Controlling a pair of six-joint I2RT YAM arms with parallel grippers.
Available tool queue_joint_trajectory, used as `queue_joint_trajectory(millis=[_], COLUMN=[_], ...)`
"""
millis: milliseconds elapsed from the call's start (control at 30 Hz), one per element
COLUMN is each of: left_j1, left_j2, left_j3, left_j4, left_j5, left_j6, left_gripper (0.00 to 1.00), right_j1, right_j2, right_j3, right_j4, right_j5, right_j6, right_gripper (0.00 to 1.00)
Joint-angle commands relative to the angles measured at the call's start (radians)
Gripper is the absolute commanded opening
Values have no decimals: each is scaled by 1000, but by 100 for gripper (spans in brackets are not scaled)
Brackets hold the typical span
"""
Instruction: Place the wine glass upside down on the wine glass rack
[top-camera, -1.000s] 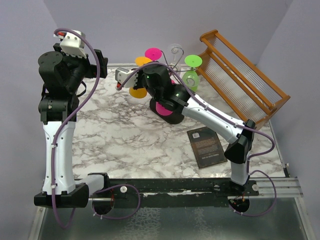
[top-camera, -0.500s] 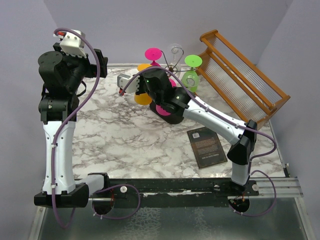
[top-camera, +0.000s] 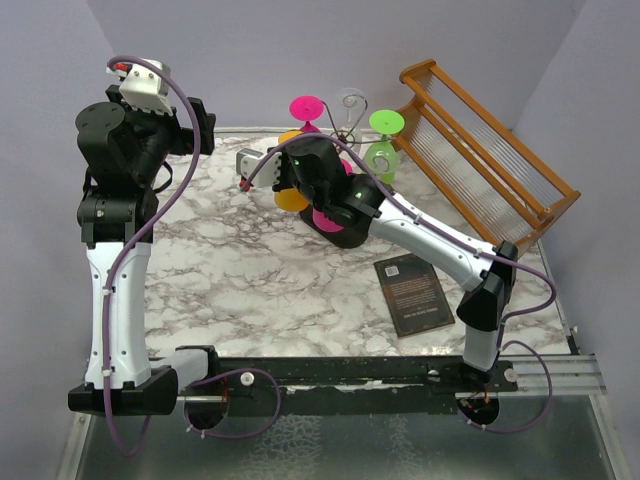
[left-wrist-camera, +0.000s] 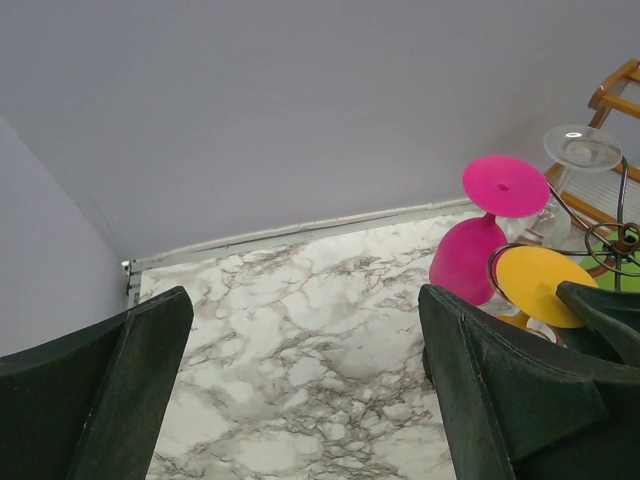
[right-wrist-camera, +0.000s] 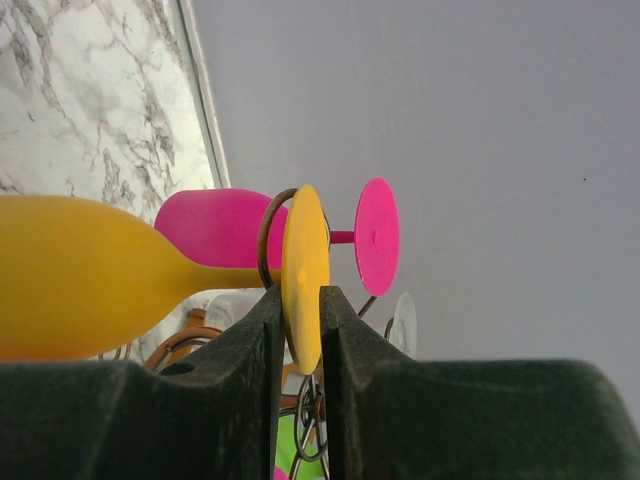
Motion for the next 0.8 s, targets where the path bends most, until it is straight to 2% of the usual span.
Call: queue_joint_trajectory(millis=[0, 400, 500, 633, 767], left_j1=[0, 0, 0, 0, -2], left_j2=[4, 18, 23, 28, 35], left_j3=[12, -47, -70, -94, -106], left_j4=[38, 70, 89, 110, 117], left_j5=[-10, 37, 65, 91, 112], left_j6=[11, 45, 48, 58, 68], left_gripper=[99, 99, 99, 99, 99], right_j1=[14, 17, 17, 15, -10], right_j2=[-51, -139, -184, -253, -323], right_j3=[10, 58, 57, 31, -4], right_j4=[-57, -194, -201, -175, -104], right_j5=[-66, -326, -381, -394, -341], right_j6=[55, 249, 298, 362, 423], right_gripper=[25, 44, 51, 54, 55])
